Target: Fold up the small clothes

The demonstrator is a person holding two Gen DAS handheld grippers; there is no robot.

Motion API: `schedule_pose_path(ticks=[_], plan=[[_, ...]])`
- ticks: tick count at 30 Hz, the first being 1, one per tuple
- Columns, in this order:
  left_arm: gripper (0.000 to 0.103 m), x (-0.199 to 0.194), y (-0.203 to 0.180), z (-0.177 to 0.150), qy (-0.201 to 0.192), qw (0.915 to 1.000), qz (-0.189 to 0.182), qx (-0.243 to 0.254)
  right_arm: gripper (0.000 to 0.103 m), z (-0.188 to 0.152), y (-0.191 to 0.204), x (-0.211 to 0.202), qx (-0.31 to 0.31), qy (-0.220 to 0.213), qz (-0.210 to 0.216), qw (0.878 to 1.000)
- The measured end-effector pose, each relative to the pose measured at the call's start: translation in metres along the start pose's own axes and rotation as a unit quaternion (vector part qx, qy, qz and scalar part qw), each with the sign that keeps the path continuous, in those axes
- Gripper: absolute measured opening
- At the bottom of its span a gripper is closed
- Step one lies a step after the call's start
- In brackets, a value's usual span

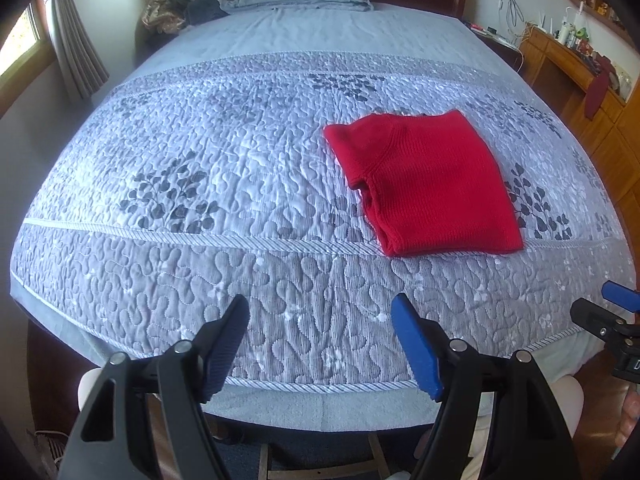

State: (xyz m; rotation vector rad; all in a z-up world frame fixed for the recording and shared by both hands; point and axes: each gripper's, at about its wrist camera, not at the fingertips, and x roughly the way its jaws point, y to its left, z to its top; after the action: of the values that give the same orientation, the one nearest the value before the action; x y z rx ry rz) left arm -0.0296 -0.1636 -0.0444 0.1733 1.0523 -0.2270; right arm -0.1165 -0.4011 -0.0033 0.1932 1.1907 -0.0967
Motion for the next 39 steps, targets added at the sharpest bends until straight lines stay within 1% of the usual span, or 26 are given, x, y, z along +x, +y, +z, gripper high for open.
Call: schedule_pose_path(ticks=[7, 16, 39], plan=[[0.074, -0.001, 0.0, 0.002, -0.003, 1.0, 0.004, 0.005, 0.095, 0.005, 0.008, 0.002, -0.006, -0.001, -0.004, 1.0], [0.075, 0.007, 0.001, 0.004, 0.003, 0.9999, 0.008, 0.005, 0.095, 0.009, 0.005, 0.005, -0.006, 0.001, -0.005, 1.0], [0.076, 0.025, -0.004, 0.002, 0.029, 0.9994, 0.009, 0.015, 0.095, 0.007, 0.0, 0.018, -0.001, 0.013, 0.0, 1.0]])
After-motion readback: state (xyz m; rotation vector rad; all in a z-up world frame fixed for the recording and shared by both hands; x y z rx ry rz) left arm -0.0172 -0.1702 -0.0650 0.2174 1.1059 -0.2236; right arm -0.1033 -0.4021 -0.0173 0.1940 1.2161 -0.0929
